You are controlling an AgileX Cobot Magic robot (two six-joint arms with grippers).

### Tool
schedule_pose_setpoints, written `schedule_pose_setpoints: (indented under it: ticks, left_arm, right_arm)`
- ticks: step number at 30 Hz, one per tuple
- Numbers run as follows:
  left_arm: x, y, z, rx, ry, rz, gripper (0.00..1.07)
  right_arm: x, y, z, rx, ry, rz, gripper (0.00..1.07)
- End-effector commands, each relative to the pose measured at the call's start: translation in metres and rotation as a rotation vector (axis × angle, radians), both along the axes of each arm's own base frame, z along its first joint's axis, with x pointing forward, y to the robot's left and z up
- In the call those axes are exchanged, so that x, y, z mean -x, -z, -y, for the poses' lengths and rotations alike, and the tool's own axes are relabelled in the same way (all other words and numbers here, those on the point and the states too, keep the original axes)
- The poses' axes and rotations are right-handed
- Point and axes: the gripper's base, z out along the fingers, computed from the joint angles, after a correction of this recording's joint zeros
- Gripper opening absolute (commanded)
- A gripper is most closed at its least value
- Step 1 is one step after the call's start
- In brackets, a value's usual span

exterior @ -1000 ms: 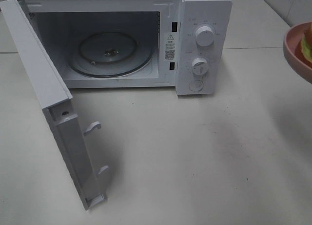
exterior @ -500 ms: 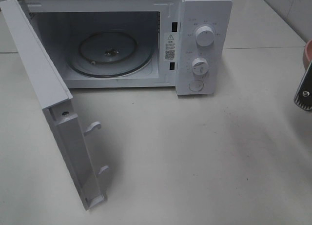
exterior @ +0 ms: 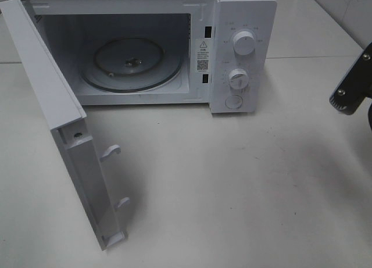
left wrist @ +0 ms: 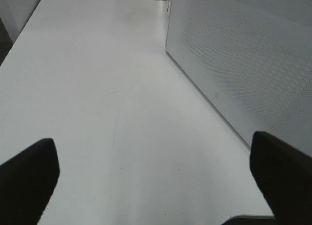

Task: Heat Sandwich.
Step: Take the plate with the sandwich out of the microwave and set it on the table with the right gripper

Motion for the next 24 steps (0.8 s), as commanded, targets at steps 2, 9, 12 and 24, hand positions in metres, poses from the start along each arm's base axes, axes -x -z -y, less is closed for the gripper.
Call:
schedule_pose_setpoints:
  ticks: [2, 9, 12, 24]
  left_arm:
    - [0.0, 0.0, 0.0, -0.002, 0.002, 0.01, 1.0]
    - [0.0, 0.0, 0.0, -0.002, 0.002, 0.01, 1.0]
    - [0.0, 0.0, 0.0, -0.002, 0.002, 0.01, 1.0]
    - [0.0, 0.0, 0.0, -0.002, 0.002, 0.01, 1.0]
  right_arm:
    - [-0.01, -0.004, 0.0, 0.024, 0.131, 0.065, 0.06]
    - [-0.024, 0.003, -0.008, 0.014, 0.233, 0.095, 0.06]
    - [-0.03, 0.007, -0.013, 0.029, 0.258, 0.086, 0.07]
    - [-0.04, 0.027, -0.019, 0.066, 0.334, 0.071, 0.07]
